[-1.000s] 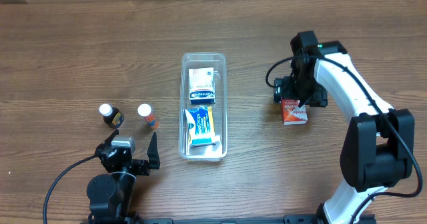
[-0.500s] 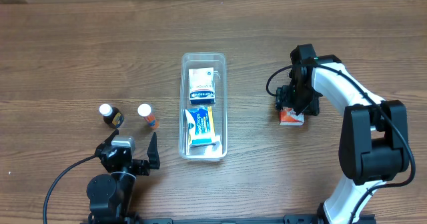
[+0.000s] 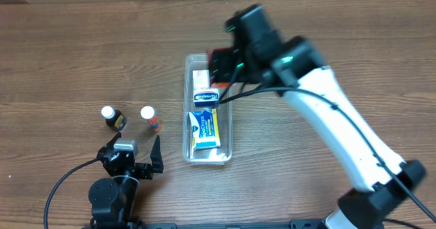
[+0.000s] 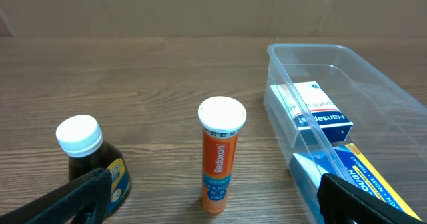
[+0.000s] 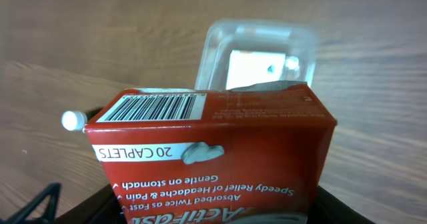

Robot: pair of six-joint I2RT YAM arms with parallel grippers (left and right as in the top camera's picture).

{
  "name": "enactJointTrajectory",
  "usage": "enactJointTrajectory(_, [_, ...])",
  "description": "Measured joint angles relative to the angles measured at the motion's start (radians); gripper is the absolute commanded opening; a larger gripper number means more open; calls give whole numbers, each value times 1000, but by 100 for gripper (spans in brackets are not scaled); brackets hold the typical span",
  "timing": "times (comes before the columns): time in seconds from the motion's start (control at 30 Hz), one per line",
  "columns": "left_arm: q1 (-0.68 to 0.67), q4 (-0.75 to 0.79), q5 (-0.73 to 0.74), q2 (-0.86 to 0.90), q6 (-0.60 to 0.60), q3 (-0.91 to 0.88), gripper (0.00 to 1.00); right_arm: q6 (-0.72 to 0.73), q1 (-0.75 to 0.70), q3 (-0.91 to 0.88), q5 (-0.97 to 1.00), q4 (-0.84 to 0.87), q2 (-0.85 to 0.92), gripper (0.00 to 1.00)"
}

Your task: Pack container

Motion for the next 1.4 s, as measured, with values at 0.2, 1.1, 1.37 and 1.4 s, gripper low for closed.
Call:
enactJointTrajectory(0.2, [0,0,0,0,0,0,100,74,53,-4,61,113,256,68])
enactJointTrajectory(1.1, [0,11,8,0,-16,-1,100,70,-745,191,-64,-296,-82,100])
enactJointTrajectory(1.37, [0,-4,-29,78,-139,252,100,70,-784,191,-90,-330,-81,100])
enactJointTrajectory(1.4, [0,-45,-57,129,-145,336,100,70,-784,191,-90,-330,-81,100])
